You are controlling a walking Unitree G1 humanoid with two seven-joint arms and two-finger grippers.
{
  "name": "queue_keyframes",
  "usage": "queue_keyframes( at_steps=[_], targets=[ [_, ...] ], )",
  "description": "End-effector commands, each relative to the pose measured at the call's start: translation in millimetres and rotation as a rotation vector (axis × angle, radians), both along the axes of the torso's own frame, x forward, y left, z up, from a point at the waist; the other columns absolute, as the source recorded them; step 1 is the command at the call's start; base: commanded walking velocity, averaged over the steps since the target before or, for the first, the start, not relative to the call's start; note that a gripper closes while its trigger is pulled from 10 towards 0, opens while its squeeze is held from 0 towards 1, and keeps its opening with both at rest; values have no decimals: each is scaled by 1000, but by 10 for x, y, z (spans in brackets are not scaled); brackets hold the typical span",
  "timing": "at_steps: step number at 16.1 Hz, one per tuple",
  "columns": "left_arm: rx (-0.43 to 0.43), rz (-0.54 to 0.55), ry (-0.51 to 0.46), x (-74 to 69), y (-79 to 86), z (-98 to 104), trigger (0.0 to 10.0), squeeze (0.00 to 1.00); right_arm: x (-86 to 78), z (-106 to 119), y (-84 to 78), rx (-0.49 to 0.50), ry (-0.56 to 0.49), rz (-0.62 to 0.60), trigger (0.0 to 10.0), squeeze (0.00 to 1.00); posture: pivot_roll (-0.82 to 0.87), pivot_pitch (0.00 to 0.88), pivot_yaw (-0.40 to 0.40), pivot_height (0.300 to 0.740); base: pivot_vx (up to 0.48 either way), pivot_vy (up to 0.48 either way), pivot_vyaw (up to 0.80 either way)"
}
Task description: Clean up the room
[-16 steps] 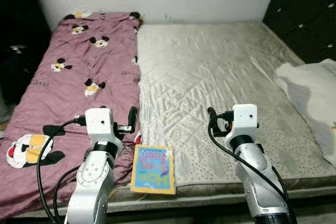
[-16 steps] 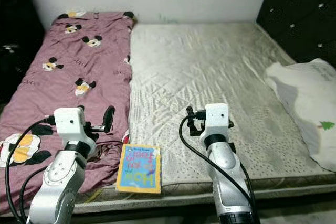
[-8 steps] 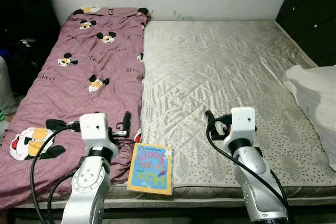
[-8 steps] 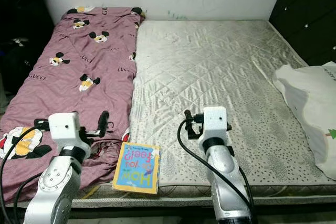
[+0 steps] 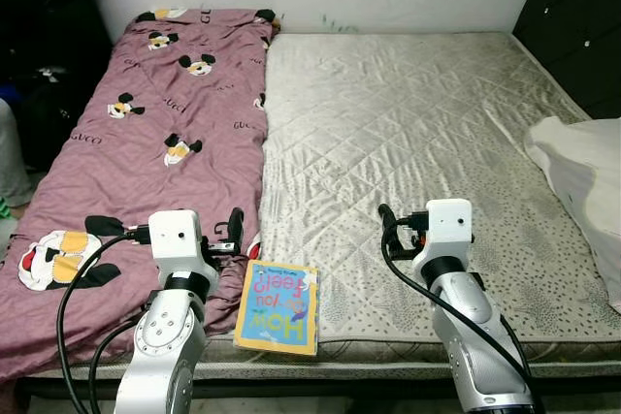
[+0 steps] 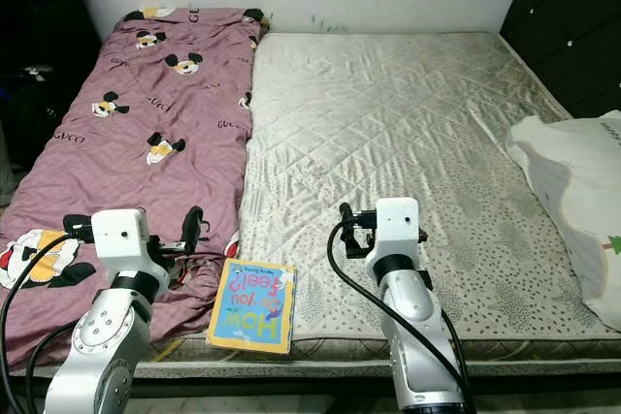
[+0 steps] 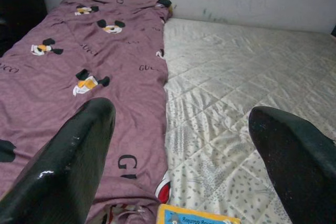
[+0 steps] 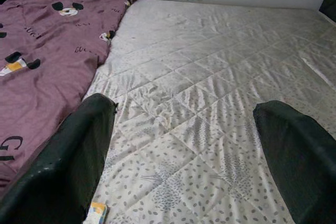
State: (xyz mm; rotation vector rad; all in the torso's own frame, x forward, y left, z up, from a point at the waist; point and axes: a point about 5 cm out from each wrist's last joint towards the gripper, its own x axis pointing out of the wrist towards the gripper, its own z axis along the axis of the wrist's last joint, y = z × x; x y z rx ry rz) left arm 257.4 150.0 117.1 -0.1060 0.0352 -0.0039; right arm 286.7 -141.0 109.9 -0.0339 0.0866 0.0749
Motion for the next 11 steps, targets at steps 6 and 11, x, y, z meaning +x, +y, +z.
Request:
queue_keyframes(
  at_steps=[6,11],
  targets=[
    [-5,-3,-2,-4,6,26,10000,0,1,9,11,-1,4,10,10000,0,27,99,10,740,0,471,0],
    [7,-7,-12,6,-6,41,10000,0,9,10,6,-7,3,5,10000,0,26,99,10,740,0,270,0]
  ],
)
